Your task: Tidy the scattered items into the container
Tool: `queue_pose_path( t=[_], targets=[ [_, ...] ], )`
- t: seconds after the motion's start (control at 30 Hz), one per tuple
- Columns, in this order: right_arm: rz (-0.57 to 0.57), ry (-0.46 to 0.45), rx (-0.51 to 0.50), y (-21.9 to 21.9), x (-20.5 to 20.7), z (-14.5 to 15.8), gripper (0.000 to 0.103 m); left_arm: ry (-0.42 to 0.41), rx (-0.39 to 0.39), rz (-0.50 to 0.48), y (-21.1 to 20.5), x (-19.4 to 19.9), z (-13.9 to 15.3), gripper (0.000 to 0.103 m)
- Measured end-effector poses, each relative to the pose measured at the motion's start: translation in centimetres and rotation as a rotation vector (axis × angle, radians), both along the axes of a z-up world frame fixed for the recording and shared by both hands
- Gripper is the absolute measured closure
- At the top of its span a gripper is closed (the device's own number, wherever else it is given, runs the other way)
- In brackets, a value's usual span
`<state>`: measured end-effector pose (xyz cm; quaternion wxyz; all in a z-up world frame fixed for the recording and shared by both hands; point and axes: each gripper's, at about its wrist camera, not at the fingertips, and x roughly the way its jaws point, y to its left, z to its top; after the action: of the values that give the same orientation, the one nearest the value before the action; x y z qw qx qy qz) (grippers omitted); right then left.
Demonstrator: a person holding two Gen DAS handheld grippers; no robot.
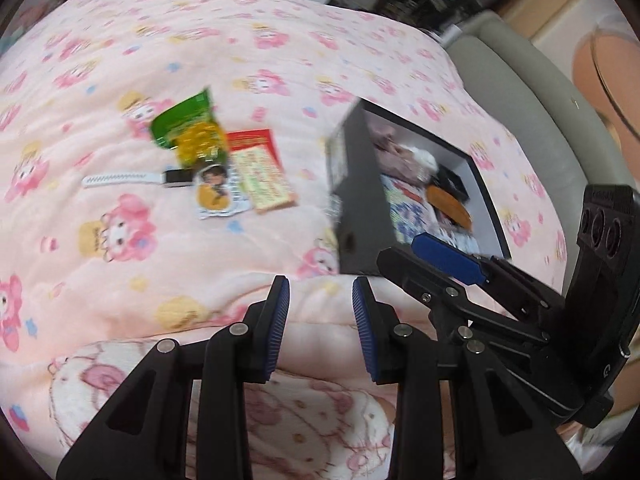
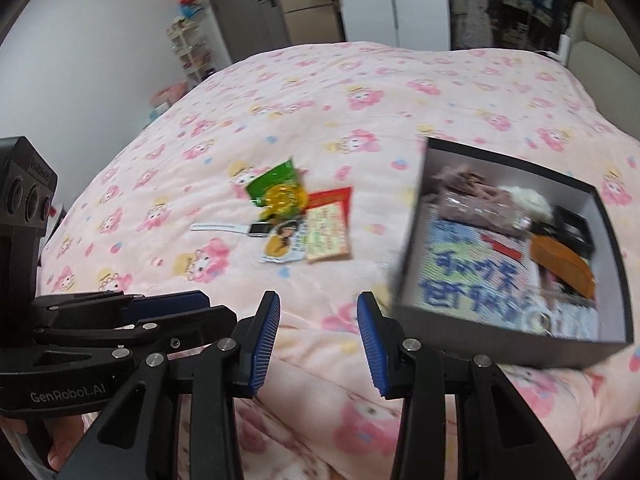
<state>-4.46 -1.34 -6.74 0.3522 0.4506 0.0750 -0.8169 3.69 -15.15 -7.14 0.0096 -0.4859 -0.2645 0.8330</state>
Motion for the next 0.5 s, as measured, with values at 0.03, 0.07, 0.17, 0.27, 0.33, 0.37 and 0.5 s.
queue_pose_path(
  t=[0.03, 0.07, 0.17, 0.27, 0.33, 0.37, 0.5],
  targets=[
    [0.009, -0.008, -0.008, -0.7, -0.4, -0.2, 0.066, -0.008, 0.011, 0.032, -0.9, -0.1, -0.4, 0.066],
    [0.013, -0.016, -0.012, -1.3, -0.8, -0.4, 0.066, -0.016, 0.019, 0.058, -1.7, -0.2, -0.8, 0.06],
    [-0.006, -0.063, -0.001, -3.2, -2.7, -1.5, 0.066, -0.066, 0.06, 0.144, -4.3, -1.4, -2.5, 0.059],
    [-0.017, -0.081, 0.033, -5.5, -5.1, -2.5, 0.066, -0.097, 0.12, 0.225, -6.8, -3.8, -4.4, 0.059],
    [-0.031, -0.116, 0.07, -7.1, -7.3, -3.4, 0.066, -0.133, 0.131, 0.284, -8.4, -5.9, -6.2, 0.059],
    [-0.04, -0.13, 0.08, -7.6, -8.1, -3.8, 0.066, -0.142, 0.151, 0.3, -9.0, -6.6, -6.8, 0.059],
    [-0.046, -0.157, 0.158, -10.3, -9.9, -6.3, 0.065, -0.223, 0.202, 0.381, -11.1, -9.1, -10.7, 0.06]
  ],
)
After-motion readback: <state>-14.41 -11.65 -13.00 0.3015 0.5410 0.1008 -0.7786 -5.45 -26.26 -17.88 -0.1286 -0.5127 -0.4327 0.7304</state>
